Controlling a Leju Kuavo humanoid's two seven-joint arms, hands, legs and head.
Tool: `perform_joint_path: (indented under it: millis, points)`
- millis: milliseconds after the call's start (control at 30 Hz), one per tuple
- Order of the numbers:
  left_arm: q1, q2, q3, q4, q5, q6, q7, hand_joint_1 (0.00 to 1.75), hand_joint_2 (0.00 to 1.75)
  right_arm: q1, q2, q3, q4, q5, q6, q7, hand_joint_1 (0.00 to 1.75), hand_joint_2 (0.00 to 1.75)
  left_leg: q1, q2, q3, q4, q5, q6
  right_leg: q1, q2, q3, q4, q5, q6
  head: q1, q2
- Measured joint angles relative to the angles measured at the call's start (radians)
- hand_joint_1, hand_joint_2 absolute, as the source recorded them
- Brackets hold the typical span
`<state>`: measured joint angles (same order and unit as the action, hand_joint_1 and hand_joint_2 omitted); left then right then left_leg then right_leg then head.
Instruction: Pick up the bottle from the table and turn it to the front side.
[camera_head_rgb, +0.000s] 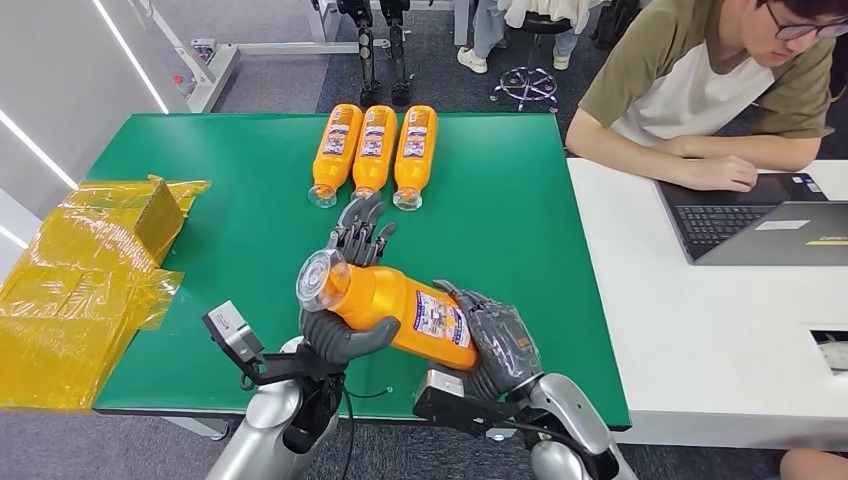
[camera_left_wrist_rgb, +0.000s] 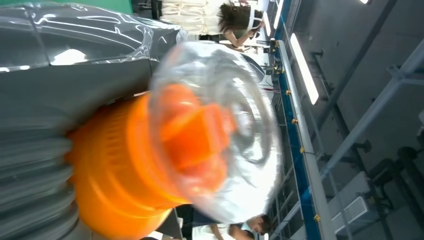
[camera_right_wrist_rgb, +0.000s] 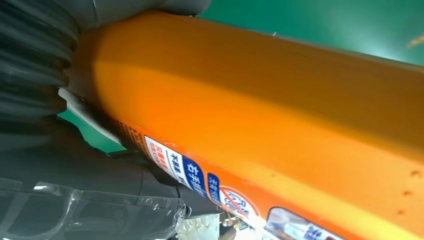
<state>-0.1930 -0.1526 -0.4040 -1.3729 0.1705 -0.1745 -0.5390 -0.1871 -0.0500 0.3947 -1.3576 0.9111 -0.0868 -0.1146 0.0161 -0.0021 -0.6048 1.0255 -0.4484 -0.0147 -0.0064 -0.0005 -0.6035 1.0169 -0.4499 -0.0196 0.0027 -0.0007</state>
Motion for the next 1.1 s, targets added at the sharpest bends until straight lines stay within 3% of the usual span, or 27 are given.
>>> perform_joint_path:
  millis: [167, 300, 633, 700, 767, 833, 1100]
  points:
    - [0.008, 0.008, 0.001, 0.004, -0.004, 0.001, 0.0, 0.03, 1.75, 0.016, -0.02, 0.002, -0.005, 0.022, 0.014, 0.008, 1.75, 1.75, 0.0, 0.0, 0.0, 0.0, 0.0, 0.0, 0.0, 0.0, 0.0, 0.0, 0.0, 0.0, 0.0, 0.0]
    - [0.014, 0.013, 0.001, 0.005, -0.011, 0.001, 0.0, 1.73, 1.75, 0.027, -0.028, 0.0, -0.007, 0.022, 0.004, -0.003, 1.74, 1.75, 0.0, 0.0, 0.0, 0.0, 0.0, 0.0, 0.0, 0.0, 0.0, 0.0, 0.0, 0.0, 0.0, 0.0]
    - [0.018, 0.012, 0.001, 0.005, -0.034, 0.012, 0.001, 1.75, 1.75, 0.029, -0.03, -0.007, -0.002, 0.0, -0.115, -0.032, 1.71, 1.75, 0.0, 0.0, 0.0, 0.0, 0.0, 0.0, 0.0, 0.0, 0.0, 0.0, 0.0, 0.0, 0.0, 0.0]
    - [0.018, 0.01, 0.001, 0.005, -0.034, 0.012, 0.002, 1.75, 1.75, 0.029, -0.029, -0.008, -0.002, 0.0, -0.136, -0.036, 1.51, 1.75, 0.0, 0.0, 0.0, 0.0, 0.0, 0.0, 0.0, 0.0, 0.0, 0.0, 0.0, 0.0, 0.0, 0.0]
    - [0.018, 0.008, 0.001, 0.005, -0.034, 0.012, 0.002, 1.75, 1.75, 0.029, -0.028, -0.009, -0.002, -0.001, -0.154, -0.041, 0.67, 1.75, 0.0, 0.0, -0.001, 0.0, 0.0, 0.0, 0.0, 0.0, 0.0, 0.0, 0.0, 0.0, 0.0, 0.0]
    - [0.017, 0.004, 0.001, 0.005, -0.033, 0.012, 0.003, 1.75, 1.75, 0.029, -0.025, -0.008, -0.003, -0.001, -0.172, -0.047, 0.0, 1.75, 0.0, 0.0, -0.001, 0.0, 0.0, 0.0, 0.0, 0.0, 0.0, 0.0, 0.0, 0.0, 0.0, 0.0]
    - [0.008, 0.003, 0.002, 0.005, -0.022, 0.038, 0.022, 1.75, 1.75, 0.039, 0.007, 0.004, -0.032, -0.085, -0.297, -0.137, 0.0, 1.75, 0.0, 0.0, -0.001, 0.0, 0.0, 0.0, 0.0, 0.0, 0.0, 0.0, 0.0, 0.0, 0.0, 0.0]
